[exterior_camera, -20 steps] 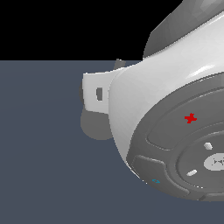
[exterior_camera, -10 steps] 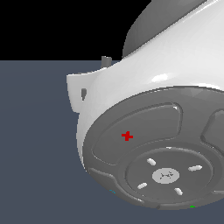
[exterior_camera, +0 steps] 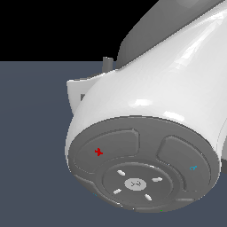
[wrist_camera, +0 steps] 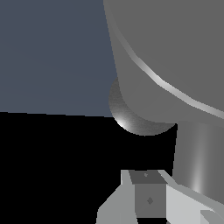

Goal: Turn on the faucet by rotating a designated handle.

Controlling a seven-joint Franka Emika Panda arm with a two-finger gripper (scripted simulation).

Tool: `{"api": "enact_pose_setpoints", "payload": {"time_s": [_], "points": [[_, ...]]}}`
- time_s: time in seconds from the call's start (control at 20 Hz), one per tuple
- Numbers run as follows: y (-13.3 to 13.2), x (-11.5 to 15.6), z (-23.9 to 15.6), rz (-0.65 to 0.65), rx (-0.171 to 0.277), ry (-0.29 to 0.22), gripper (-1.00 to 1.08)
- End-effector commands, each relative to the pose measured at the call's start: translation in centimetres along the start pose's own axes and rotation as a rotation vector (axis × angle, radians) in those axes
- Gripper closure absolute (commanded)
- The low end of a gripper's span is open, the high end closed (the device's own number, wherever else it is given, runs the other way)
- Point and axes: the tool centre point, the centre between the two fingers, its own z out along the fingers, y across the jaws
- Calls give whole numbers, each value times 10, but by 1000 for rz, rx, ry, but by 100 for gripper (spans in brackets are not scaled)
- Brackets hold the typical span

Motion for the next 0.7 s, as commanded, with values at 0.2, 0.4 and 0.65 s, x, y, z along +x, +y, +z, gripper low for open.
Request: {"api": "enact_pose_setpoints", "payload": {"time_s": [0.2, 0.4, 0.65], "points": [[61, -21, -3, 34, -76, -22, 108], [79, -28, -5, 40, -91, -36, 108], [102, -36, -7, 46, -110, -52, 108]]}}
